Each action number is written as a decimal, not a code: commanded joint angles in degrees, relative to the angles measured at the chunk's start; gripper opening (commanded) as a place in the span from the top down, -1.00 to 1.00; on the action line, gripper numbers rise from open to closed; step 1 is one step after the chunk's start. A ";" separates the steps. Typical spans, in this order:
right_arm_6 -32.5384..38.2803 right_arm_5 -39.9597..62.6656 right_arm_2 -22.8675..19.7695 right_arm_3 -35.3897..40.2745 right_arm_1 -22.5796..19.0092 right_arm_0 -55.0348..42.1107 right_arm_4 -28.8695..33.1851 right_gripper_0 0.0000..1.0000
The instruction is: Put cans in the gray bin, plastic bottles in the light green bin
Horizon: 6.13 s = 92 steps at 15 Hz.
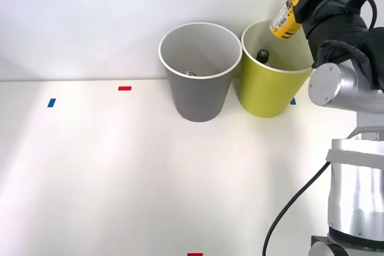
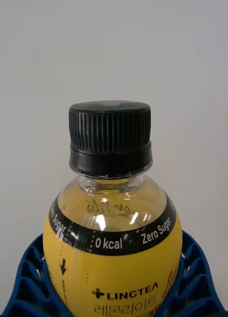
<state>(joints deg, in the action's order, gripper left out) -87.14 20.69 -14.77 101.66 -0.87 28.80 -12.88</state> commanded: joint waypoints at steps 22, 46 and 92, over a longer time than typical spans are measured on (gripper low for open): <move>-0.04 -13.22 4.67 4.52 0.78 -10.34 -1.19 -0.56; 3.65 -30.88 22.68 28.95 -8.27 -72.21 7.43 -0.56; -4.88 -56.55 32.26 10.32 -6.69 -87.86 12.79 -0.61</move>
<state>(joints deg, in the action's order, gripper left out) -92.02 -35.86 17.50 111.98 -7.56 -59.06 -0.08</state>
